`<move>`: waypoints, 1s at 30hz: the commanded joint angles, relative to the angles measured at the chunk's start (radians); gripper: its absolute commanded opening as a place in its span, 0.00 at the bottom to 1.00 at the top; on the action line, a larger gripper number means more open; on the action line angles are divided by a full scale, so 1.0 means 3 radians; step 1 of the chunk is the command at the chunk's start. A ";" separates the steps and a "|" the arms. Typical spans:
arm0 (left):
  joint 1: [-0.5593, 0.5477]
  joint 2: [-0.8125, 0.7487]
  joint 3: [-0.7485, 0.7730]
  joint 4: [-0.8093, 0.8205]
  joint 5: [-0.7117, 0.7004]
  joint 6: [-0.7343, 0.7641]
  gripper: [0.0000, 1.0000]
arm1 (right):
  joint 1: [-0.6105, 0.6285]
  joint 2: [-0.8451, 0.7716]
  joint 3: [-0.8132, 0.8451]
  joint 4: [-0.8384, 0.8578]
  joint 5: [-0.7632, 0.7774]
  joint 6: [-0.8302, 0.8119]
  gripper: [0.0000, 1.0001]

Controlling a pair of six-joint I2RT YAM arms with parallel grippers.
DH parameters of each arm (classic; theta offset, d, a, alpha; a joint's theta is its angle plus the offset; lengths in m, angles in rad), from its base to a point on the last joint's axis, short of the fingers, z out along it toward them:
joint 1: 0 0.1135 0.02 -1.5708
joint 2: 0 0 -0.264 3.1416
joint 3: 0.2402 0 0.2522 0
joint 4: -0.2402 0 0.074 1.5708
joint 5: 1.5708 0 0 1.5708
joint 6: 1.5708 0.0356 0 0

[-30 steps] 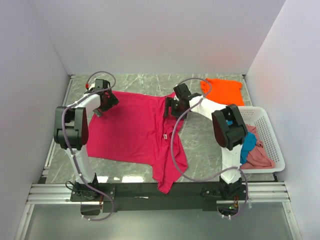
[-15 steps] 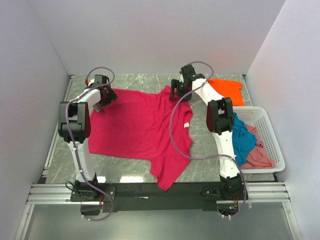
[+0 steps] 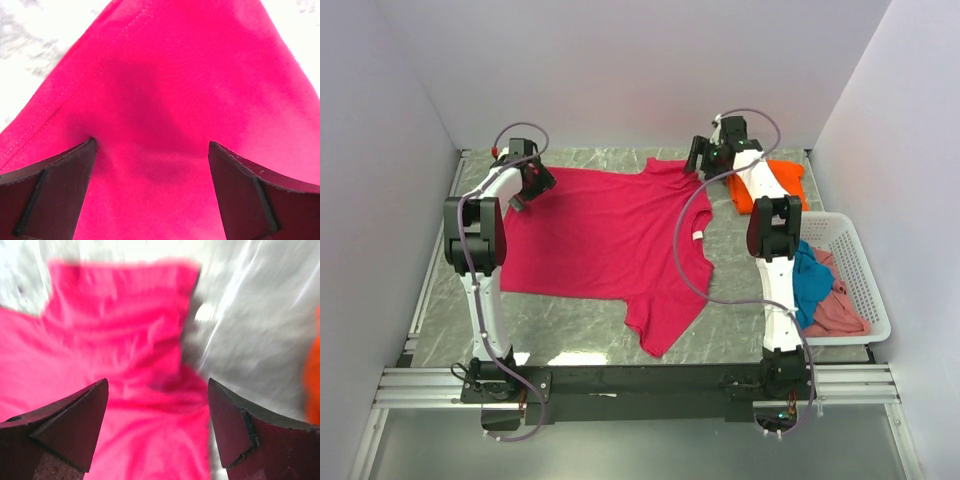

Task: Fold and stack the t-shirts
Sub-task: Flatten the tshirt out

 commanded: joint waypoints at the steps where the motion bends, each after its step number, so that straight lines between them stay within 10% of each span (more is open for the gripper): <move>1: 0.0009 0.0161 0.0260 -0.0103 0.0194 0.0066 1.00 | 0.0046 -0.0144 0.0104 0.0620 -0.0061 -0.0029 0.87; 7: 0.0009 -0.0491 0.0134 -0.0339 -0.0091 0.0020 1.00 | 0.0138 -0.0578 0.0131 0.0242 0.0199 -0.0346 0.88; 20: 0.0009 -0.2885 -0.2589 -0.0386 -0.0179 -0.1340 0.99 | 0.1313 -0.3277 -0.3952 0.0711 0.0993 0.0752 0.88; 30: 0.0035 -0.3801 -0.3446 -0.0646 -0.0399 -0.1427 0.99 | 0.1417 -0.3325 -0.4938 0.0846 0.0967 0.1075 0.87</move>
